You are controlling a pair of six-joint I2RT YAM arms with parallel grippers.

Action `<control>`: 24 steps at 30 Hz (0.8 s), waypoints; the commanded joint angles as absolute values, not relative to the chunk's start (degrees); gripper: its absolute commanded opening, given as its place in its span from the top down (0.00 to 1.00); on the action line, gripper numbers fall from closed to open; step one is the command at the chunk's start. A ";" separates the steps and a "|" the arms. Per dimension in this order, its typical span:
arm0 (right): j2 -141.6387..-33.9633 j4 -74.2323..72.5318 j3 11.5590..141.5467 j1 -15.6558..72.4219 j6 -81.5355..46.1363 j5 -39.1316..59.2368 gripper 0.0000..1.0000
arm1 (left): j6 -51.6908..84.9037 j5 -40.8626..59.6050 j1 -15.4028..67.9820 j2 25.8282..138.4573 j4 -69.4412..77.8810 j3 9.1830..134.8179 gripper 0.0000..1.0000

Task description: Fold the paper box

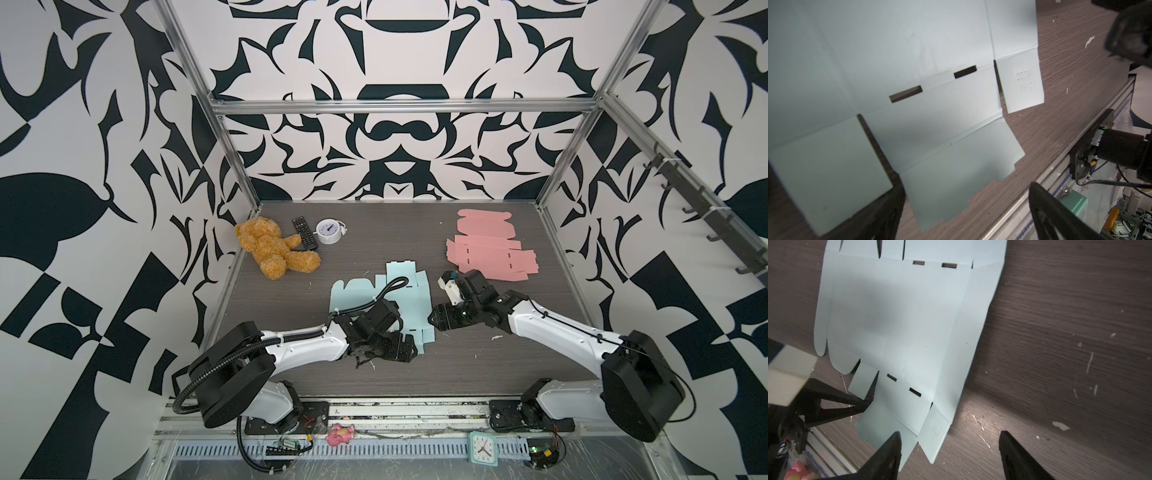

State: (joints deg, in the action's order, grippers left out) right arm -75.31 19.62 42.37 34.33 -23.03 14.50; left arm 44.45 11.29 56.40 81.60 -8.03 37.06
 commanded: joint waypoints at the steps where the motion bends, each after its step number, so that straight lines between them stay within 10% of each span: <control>1: -74.40 20.86 45.07 34.15 -23.15 12.82 0.24 | 44.38 11.91 56.56 80.03 -8.62 35.72 0.03; 24: -80.34 19.29 47.73 29.69 -20.56 16.14 0.28 | 39.03 15.96 50.28 68.67 -17.83 40.21 0.01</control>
